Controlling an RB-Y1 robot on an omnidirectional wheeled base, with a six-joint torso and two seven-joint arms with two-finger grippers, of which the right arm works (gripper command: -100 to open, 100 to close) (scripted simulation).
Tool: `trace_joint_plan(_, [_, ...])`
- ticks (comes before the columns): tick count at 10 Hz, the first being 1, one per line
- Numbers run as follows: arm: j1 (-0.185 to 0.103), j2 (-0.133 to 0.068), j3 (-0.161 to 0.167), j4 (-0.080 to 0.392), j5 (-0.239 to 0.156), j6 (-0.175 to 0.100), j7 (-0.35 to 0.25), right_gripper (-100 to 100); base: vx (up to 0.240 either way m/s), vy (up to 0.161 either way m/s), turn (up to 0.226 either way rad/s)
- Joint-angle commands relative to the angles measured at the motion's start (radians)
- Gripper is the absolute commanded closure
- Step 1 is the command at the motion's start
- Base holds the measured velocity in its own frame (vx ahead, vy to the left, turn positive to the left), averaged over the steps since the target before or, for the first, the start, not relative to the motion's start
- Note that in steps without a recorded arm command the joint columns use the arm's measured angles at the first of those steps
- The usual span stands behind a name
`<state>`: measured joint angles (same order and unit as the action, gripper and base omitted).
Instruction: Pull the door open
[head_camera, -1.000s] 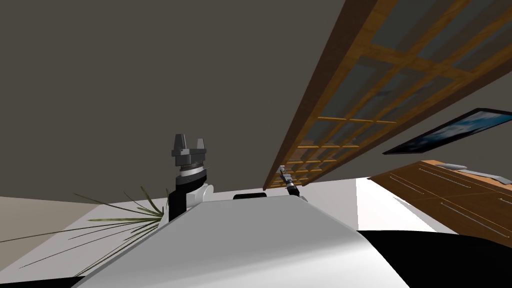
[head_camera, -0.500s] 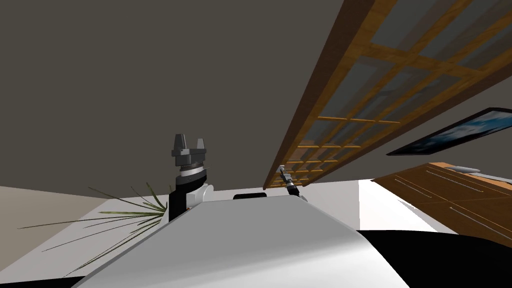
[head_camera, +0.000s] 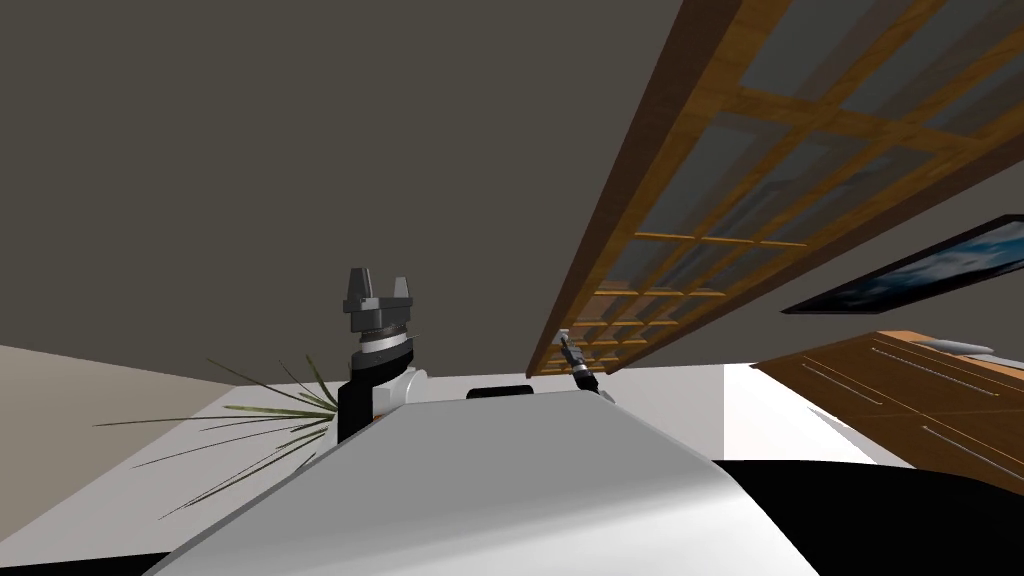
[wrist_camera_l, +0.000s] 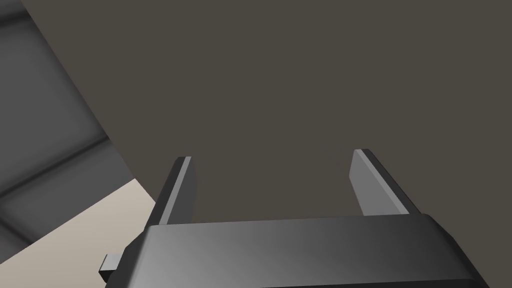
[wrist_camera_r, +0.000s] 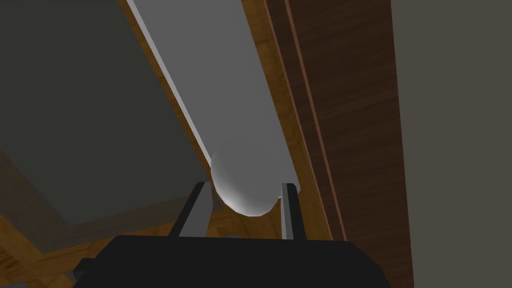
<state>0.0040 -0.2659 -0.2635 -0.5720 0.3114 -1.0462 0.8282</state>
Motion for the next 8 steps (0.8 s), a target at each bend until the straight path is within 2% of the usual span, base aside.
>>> trace_joint_plan(1, [-0.002, 0.001, 0.011, 0.003, -0.016, 0.001, -0.05, 100, -0.047, -0.02, 0.058])
trace_joint_plan(3, [-0.003, 0.0, 0.017, 0.003, -0.027, 0.002, -0.084, 100, -0.044, -0.018, 0.032])
trace_joint_plan(4, [0.009, -0.007, 0.008, 0.007, -0.016, -0.013, -0.044, -100, -0.031, 0.01, -0.03])
trace_joint_plan(8, [0.048, -0.023, -0.01, 0.003, 0.014, -0.052, 0.046, -100, -0.031, 0.044, -0.053])
